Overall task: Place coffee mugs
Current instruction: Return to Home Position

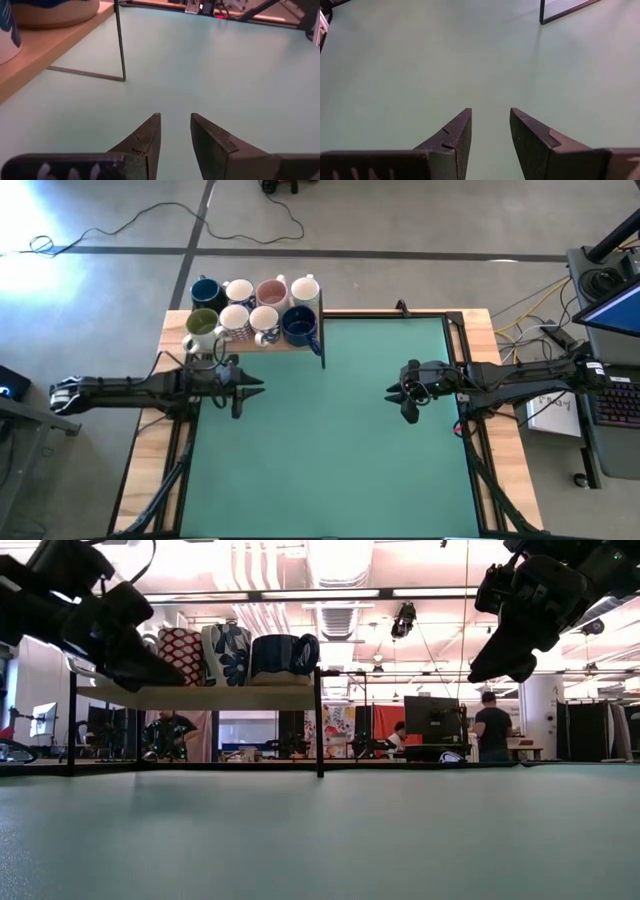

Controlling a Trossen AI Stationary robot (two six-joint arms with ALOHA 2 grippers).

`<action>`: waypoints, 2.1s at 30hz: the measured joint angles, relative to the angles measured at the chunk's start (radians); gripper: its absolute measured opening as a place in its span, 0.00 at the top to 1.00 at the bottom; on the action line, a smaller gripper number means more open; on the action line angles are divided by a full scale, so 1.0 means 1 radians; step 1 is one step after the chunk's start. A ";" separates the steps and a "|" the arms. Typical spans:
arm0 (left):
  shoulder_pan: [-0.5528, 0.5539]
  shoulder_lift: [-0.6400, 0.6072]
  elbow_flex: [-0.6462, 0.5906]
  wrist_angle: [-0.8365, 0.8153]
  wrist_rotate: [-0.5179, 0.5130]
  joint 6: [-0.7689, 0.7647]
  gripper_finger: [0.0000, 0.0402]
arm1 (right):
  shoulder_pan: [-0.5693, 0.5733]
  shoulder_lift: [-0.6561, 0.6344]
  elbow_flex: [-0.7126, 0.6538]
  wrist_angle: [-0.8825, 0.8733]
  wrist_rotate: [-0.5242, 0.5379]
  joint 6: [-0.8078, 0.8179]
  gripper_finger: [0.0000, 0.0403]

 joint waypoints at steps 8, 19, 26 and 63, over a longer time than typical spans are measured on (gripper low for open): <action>0.000 -0.029 -0.027 -0.015 -0.005 -0.003 0.78 | 0.000 0.000 0.000 0.000 0.000 0.000 0.69; 0.000 -0.016 -0.027 -0.060 -0.007 -0.173 0.78 | 0.000 0.000 0.000 0.000 0.000 0.000 0.69; -0.001 -0.058 -0.036 -0.073 -0.007 -0.173 0.78 | 0.000 0.000 0.000 0.000 0.000 0.000 0.69; -0.001 -0.509 -0.176 0.057 0.018 -0.173 0.78 | 0.000 0.000 0.000 0.001 0.000 0.000 0.69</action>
